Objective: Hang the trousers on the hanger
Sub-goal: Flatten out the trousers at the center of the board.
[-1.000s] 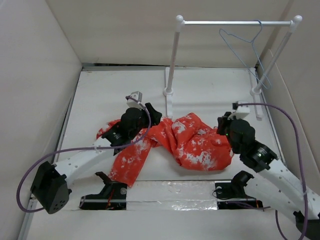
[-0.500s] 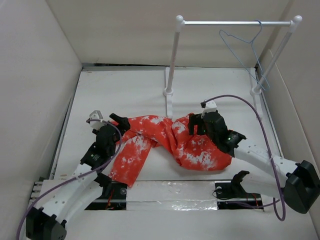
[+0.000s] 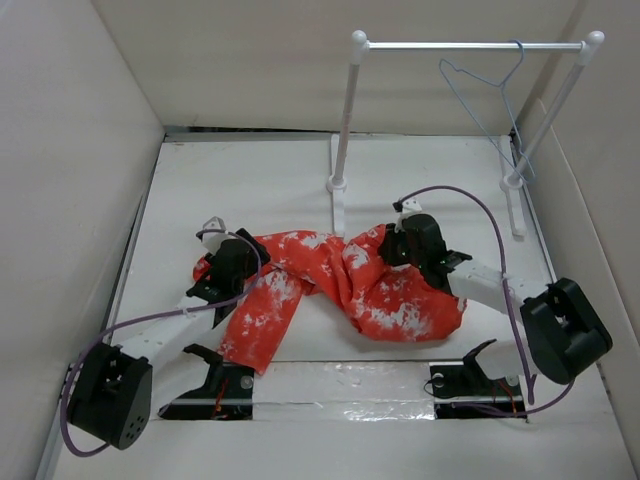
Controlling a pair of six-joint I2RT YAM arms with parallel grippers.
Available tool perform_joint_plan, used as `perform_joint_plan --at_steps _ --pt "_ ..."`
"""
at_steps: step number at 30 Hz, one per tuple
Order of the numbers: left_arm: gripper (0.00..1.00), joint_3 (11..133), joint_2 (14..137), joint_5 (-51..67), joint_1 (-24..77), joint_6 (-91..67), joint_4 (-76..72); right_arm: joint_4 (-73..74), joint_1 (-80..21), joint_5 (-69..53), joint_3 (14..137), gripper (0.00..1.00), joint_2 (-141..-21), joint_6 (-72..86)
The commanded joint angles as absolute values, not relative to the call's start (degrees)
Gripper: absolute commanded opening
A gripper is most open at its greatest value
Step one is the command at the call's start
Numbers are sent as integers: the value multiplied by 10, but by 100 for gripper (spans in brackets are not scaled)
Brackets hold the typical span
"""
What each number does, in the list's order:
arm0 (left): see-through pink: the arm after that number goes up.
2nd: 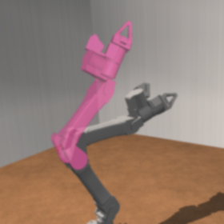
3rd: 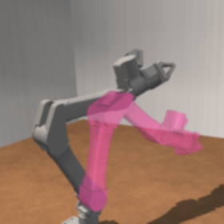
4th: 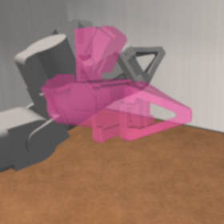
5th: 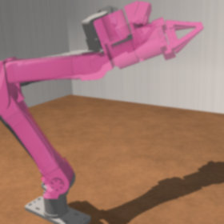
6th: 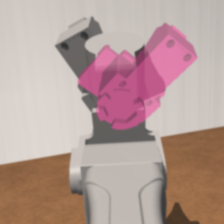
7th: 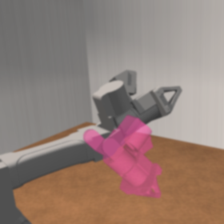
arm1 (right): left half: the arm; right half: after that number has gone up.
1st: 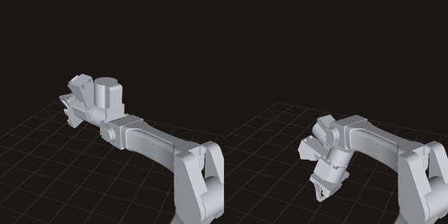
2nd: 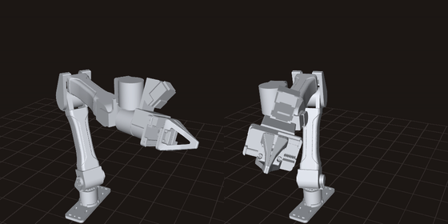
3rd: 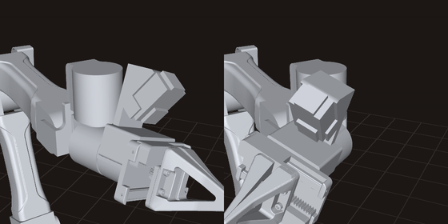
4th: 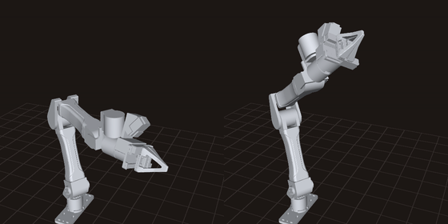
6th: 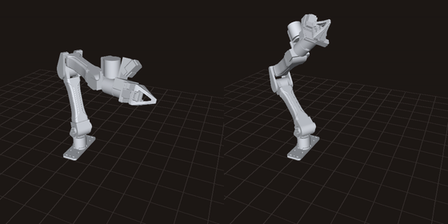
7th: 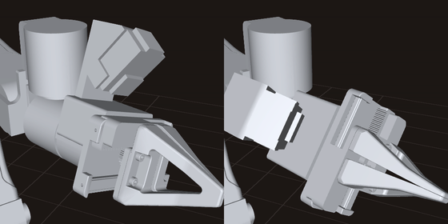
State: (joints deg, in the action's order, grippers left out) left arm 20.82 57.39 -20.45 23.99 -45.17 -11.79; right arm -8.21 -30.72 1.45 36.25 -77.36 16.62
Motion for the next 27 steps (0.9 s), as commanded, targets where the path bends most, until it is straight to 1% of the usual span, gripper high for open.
perform_joint_plan --at_steps 1,2,3,4,5,7,9,10,11,13,14,16,17,19,20,24,26,27 --pt "60 242 601 -209 232 -439 -177 -158 -301 -22 368 16 -766 177" --pt "52 246 623 -207 224 -439 -179 -164 -301 -8 365 1 -754 180" --pt "41 250 632 -206 224 -437 -183 -163 -301 -3 361 0 -721 182" --pt "34 259 642 -205 219 -436 -190 -160 -301 20 359 0 -701 182" --pt "16 264 654 -204 219 -433 -192 -148 -301 41 358 0 -680 182" --pt "0 284 657 -207 214 -433 -181 -126 -301 68 360 0 -615 185" --pt "0 295 629 -202 214 -433 -167 -75 -301 104 370 0 -569 182" --pt "0 298 614 -198 214 -432 -164 -60 -301 118 372 0 -522 178" --pt "0 298 573 -194 214 -432 -163 -34 -301 142 372 0 -498 177" --pt "0 298 528 -195 220 -430 -153 -9 -301 168 373 0 -452 177" --pt "0 302 486 -203 233 -430 -146 28 -301 189 373 0 -407 177" --pt "0 316 451 -212 239 -425 -120 56 -306 213 371 0 -362 184" --pt "0 321 421 -212 239 -424 -113 73 -306 241 370 0 -319 188" --pt "0 332 402 -205 239 -412 -104 125 -306 274 373 0 -276 201" --pt "0 348 397 -194 239 -410 -99 166 -306 310 375 0 -239 206" --pt "0 353 417 -152 239 -414 -105 224 -306 393 388 0 -202 213" --pt "0 318 424 -128 239 -432 -140 224 -306 416 390 0 -216 223" --pt "0 303 425 -125 239 -436 -157 222 -306 428 390 0 -244 233"
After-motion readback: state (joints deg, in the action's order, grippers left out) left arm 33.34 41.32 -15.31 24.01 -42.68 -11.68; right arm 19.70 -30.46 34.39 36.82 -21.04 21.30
